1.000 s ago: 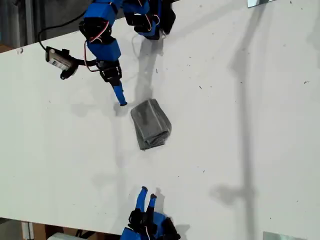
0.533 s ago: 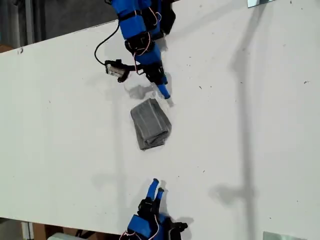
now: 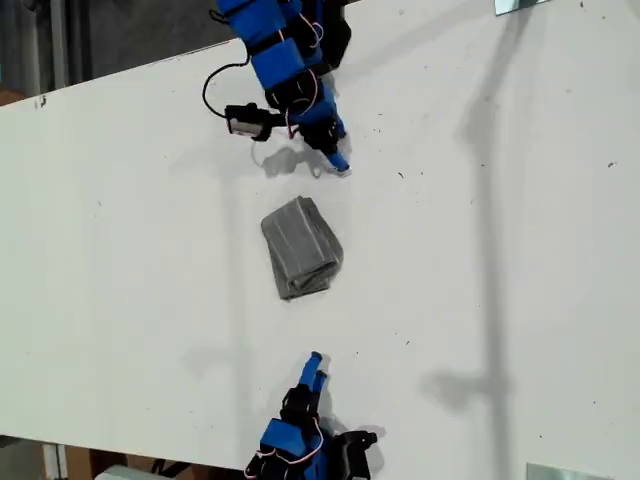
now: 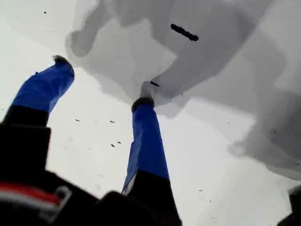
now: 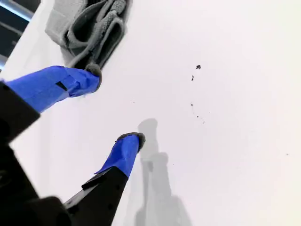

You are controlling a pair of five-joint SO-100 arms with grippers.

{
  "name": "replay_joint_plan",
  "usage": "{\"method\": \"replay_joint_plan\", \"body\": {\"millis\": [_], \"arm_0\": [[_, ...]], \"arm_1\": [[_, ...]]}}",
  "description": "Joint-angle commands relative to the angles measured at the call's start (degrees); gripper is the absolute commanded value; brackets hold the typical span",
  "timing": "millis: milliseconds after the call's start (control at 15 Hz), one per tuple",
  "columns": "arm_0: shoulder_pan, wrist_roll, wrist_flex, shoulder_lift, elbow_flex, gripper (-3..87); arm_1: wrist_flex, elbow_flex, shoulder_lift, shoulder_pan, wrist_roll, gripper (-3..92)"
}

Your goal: Grasp corners of a square towel and fold twice.

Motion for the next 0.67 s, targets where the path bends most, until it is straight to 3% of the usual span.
{"method": "replay_joint_plan", "body": {"millis": [0,133,267,467,600], "arm_0": [[-0.35,-1.76,-1.93,0.18,0.62,23.5],[-0.7,-0.09,-1.93,0.18,0.62,23.9],[-0.79,19.51,-2.29,0.26,0.88,22.5],[-0.44,23.12,-2.37,0.26,0.88,20.0],[-0.62,24.35,-2.46,0.26,0.88,18.4]], "arm_1": [[6.59,-3.25,2.46,2.99,1.41,23.8],[7.29,-1.14,7.21,11.6,-0.53,27.0],[11.95,0.7,10.63,17.31,-0.53,30.6],[16.0,3.6,13.27,23.12,-0.53,34.6],[13.8,5.8,15.82,19.78,0.0,29.6]]}}
